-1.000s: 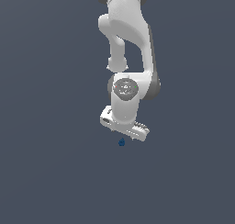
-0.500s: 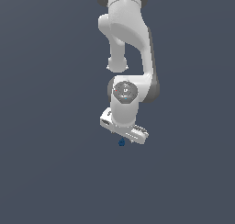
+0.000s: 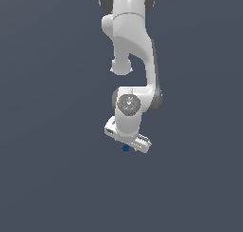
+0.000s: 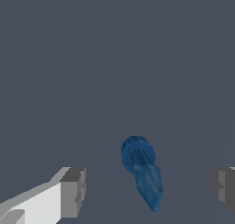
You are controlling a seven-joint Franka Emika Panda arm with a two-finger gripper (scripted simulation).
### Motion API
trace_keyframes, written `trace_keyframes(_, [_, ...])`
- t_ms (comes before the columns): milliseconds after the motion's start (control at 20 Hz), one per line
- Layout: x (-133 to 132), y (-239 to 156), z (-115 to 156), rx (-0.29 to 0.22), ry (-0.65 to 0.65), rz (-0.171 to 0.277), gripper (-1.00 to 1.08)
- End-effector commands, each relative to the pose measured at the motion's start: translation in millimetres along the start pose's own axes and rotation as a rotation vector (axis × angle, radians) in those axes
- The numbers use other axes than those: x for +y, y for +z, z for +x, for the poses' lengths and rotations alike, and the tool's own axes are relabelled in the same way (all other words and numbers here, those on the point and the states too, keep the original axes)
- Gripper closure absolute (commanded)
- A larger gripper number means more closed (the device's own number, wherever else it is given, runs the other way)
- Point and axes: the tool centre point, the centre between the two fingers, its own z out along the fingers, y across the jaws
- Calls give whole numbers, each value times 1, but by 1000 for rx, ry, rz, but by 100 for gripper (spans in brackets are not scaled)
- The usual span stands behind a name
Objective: Pick up the object and move it to a goal position.
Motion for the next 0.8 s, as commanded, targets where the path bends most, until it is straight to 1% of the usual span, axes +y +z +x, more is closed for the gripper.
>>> trace_keyframes(0, [0, 10, 0, 1, 1, 0, -92])
trace_keyframes(250, [-1, 12, 2, 1, 1, 0, -92])
trace_keyframes(300, [-1, 12, 2, 1, 1, 0, 108])
trace_keyframes(750, [-1, 12, 2, 1, 1, 0, 108])
